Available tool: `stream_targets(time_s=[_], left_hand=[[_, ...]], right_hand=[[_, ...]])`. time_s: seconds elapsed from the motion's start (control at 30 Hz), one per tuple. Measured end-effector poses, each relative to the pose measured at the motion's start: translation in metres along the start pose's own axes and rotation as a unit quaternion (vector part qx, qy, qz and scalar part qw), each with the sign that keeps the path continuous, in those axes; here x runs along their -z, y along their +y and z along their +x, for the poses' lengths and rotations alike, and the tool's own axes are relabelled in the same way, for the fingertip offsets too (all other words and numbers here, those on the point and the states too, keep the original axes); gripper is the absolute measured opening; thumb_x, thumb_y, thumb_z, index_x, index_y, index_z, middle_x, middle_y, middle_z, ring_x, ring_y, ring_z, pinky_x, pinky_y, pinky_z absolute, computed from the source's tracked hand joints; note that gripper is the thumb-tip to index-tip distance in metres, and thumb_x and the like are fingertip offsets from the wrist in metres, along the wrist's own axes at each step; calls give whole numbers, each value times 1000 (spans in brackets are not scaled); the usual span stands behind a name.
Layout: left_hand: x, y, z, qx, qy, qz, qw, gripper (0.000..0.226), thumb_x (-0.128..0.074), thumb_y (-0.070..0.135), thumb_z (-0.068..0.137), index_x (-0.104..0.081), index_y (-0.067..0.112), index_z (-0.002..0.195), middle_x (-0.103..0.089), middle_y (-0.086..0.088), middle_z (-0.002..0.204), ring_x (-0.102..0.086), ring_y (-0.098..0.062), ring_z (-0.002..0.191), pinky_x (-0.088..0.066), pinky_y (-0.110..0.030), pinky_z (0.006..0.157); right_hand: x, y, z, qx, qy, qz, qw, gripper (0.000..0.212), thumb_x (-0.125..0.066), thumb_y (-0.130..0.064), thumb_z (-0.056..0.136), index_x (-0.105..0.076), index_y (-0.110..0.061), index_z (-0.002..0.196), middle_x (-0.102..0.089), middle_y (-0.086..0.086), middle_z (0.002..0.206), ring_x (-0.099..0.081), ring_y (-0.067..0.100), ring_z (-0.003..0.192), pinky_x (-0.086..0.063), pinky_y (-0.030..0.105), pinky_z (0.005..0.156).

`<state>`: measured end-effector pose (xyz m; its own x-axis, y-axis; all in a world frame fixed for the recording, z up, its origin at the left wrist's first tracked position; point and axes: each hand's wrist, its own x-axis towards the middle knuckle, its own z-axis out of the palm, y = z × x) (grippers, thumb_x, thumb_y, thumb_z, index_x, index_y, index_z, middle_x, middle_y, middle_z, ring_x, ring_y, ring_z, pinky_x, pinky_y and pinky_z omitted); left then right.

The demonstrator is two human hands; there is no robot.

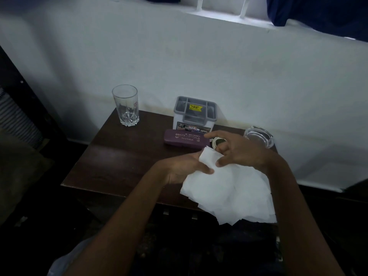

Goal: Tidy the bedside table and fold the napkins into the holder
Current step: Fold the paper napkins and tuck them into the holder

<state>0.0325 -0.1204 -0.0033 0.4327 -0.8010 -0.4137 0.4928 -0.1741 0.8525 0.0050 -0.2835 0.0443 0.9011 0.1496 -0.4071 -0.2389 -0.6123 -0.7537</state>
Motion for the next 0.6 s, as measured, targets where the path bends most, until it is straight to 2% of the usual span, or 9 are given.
stream_targets(time_s=[0.07,0.1,0.23,0.3,0.37,0.43,0.53,0.6], left_hand=[[1,1,0,5,3,-5,1000,33,-50,-1,90,-55,19,117,-65,-3,105,-63,-19,94,-53,-29,79],[2,1,0,5,21,-10,1000,28,-52,2,90,-57,17,113,-66,-4,103,-63,-19,91,-54,-29,77],[14,2,2,-36,125,-30,991,25,-65,8,84,-60,19,107,-69,-2,101,-67,-18,88,-57,-33,77],[17,2,3,-76,184,-34,979,28,-65,5,83,-59,16,108,-69,-3,101,-68,-18,84,-58,-31,72],[18,2,4,-117,235,-37,964,32,-63,1,84,-59,10,114,-68,-4,101,-67,-17,82,-58,-29,68],[17,3,5,-145,271,-46,951,31,-62,-1,84,-58,13,111,-66,-6,103,-65,-17,82,-58,-28,64],[14,5,2,-167,281,-87,941,20,-56,-6,86,-60,13,89,-61,-6,98,-61,-20,83,-59,-26,55],[13,8,0,-170,279,-101,940,26,-48,-7,90,-61,14,79,-61,-7,98,-62,-20,82,-58,-23,53]], right_hand=[[1,-1,-1,21,21,4,1000,59,-66,13,72,-55,-25,116,-68,21,93,-64,25,82,-53,20,62],[2,1,-1,34,50,22,998,55,-65,15,70,-59,-24,109,-67,19,88,-62,25,81,-53,23,64],[11,11,3,41,211,175,961,45,-62,18,69,-63,-23,88,-68,16,91,-63,30,85,-52,47,81],[12,16,6,31,262,215,940,41,-63,16,69,-62,-21,85,-69,14,95,-64,31,87,-52,50,83],[11,17,7,26,268,247,931,37,-64,15,71,-62,-19,85,-69,13,95,-64,30,85,-54,48,79],[10,17,8,26,270,263,926,32,-63,14,72,-62,-16,83,-67,10,91,-63,25,78,-55,41,73],[7,15,8,38,282,258,923,25,-55,16,76,-60,-8,74,-63,10,80,-57,24,72,-51,30,62],[6,14,7,54,290,249,923,27,-47,18,77,-58,-5,68,-64,10,78,-56,23,72,-49,27,58]])
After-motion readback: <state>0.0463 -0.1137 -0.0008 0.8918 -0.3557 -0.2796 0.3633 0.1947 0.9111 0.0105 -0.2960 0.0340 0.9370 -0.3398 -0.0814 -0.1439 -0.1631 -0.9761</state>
